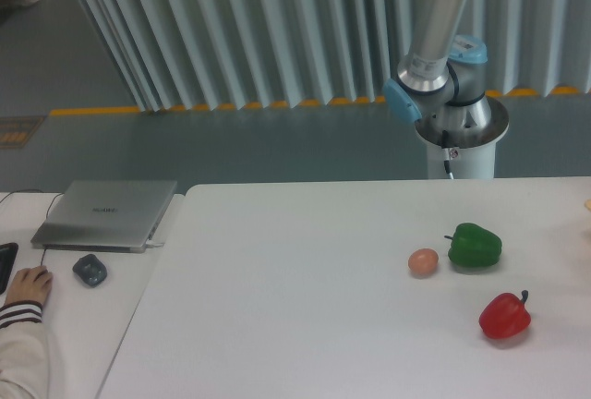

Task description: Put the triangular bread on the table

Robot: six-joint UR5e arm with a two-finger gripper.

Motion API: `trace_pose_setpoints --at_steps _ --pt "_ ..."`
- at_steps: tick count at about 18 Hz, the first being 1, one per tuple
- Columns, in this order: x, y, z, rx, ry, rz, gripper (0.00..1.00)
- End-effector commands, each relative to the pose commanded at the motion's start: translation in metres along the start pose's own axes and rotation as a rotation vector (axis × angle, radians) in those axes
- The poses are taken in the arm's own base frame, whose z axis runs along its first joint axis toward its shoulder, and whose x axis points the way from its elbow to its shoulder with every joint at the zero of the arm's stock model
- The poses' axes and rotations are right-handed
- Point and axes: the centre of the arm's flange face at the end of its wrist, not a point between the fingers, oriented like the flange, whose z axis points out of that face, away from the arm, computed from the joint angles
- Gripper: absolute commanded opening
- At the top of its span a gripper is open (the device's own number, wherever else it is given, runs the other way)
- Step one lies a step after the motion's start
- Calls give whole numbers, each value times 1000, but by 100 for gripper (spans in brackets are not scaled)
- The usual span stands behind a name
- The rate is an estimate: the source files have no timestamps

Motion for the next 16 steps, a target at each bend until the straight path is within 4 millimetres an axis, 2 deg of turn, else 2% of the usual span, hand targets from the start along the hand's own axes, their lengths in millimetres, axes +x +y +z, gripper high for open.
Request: trace_pose_setpoints --at_steps 5,16 --pt "1 -7 24 0 26 -17 100" --pt "0 -25 63 -3 71 2 100"
